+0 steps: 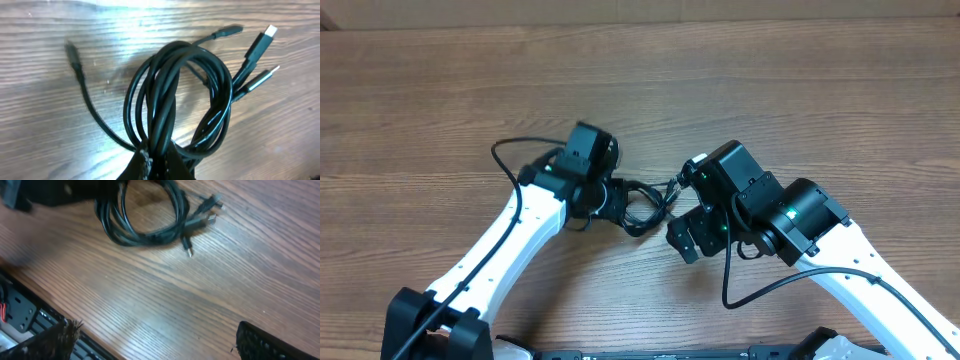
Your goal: Untangle cables
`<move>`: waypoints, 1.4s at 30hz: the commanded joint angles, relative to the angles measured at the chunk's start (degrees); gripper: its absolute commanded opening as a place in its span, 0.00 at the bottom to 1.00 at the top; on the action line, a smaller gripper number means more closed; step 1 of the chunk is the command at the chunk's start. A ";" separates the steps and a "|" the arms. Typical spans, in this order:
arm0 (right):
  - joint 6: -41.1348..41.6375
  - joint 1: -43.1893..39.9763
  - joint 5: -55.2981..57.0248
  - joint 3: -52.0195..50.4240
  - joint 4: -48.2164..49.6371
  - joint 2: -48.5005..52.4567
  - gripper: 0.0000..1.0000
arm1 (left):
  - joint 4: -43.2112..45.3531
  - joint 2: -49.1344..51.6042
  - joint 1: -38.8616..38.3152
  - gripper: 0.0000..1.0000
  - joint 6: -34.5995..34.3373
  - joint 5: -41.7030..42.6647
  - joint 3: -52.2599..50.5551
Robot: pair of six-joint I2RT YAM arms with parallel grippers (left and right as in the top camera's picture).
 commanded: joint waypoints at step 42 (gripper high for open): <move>58.64 4.83 0.09 -2.23 23.39 0.92 0.11 | -4.42 -31.08 -0.33 0.04 16.06 7.21 11.21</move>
